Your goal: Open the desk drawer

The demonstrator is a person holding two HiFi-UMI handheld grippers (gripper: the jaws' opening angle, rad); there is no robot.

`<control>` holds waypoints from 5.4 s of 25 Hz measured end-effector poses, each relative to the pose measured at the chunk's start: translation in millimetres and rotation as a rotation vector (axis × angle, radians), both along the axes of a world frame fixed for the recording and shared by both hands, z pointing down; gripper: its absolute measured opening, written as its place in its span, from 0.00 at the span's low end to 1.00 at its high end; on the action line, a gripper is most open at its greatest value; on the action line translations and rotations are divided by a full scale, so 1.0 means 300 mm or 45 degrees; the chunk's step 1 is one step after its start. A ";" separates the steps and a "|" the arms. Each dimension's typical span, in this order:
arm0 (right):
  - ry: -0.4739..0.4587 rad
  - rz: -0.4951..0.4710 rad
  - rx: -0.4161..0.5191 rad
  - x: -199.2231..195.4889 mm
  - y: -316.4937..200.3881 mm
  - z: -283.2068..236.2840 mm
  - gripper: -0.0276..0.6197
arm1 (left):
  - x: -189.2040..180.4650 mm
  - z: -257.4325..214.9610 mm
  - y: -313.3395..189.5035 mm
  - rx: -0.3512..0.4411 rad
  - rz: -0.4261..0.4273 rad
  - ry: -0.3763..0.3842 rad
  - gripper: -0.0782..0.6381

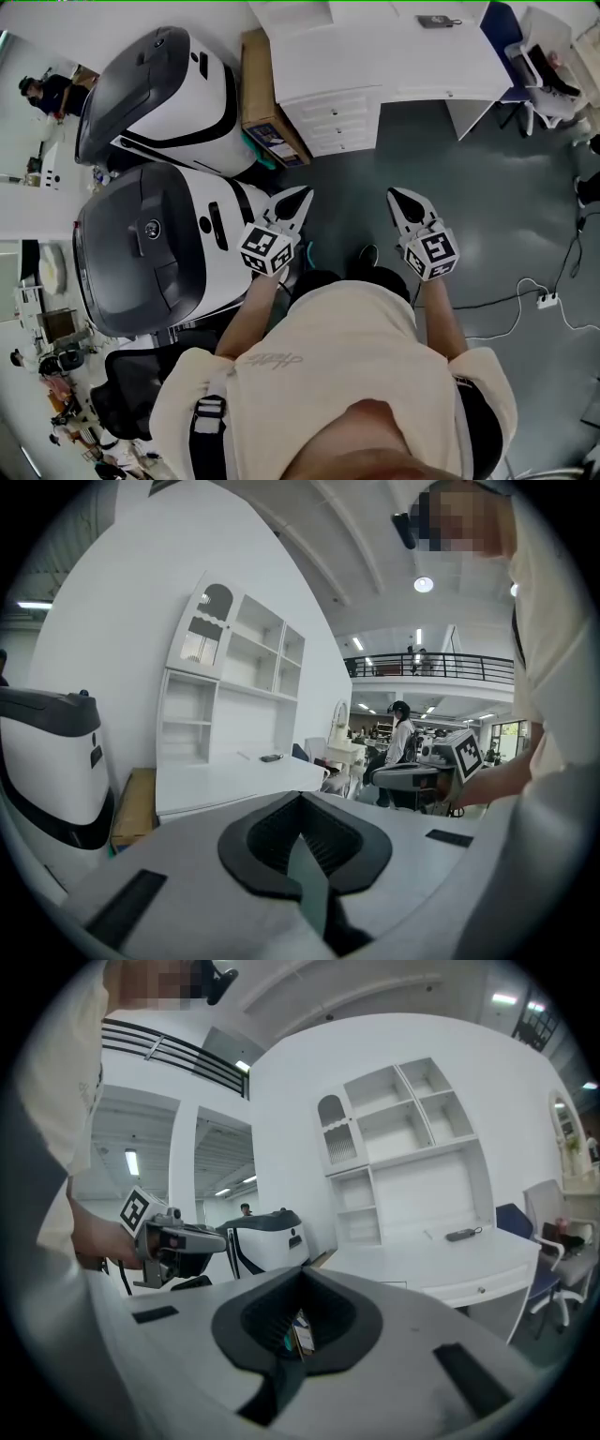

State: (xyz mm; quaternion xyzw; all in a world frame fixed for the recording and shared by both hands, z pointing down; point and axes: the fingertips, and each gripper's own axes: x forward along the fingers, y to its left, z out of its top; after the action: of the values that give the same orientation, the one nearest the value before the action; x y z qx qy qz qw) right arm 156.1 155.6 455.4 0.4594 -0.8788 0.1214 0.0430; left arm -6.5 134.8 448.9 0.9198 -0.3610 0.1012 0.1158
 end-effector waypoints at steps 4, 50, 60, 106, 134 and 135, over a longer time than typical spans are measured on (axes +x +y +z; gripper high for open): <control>-0.040 -0.019 -0.009 0.023 -0.029 0.010 0.03 | 0.023 0.004 -0.019 -0.027 -0.010 -0.042 0.11; 0.199 -0.049 -0.264 -0.281 -1.070 0.214 0.04 | -0.261 0.121 -1.126 -0.018 -0.026 0.055 0.11; 0.279 -0.055 -0.439 -0.311 -1.180 0.401 0.04 | -0.306 0.194 -1.236 -0.083 -0.046 0.097 0.11; 0.397 -0.221 -1.000 -0.331 -1.391 1.357 0.24 | -0.220 0.725 -1.240 -0.528 -0.269 -0.055 0.11; 0.287 0.024 -1.147 -0.378 -1.388 1.439 0.17 | -0.248 0.736 -1.226 -0.546 -0.219 -0.058 0.11; 0.288 0.027 -1.148 -0.375 -1.381 1.436 0.18 | -0.244 0.734 -1.225 -0.547 -0.209 -0.058 0.11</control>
State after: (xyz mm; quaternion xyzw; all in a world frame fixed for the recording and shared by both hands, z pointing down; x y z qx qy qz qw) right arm 43.7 -258.7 886.2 0.4141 -0.7234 0.4410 0.3327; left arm -79.7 -232.7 669.0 0.8391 -0.4073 0.1866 0.3086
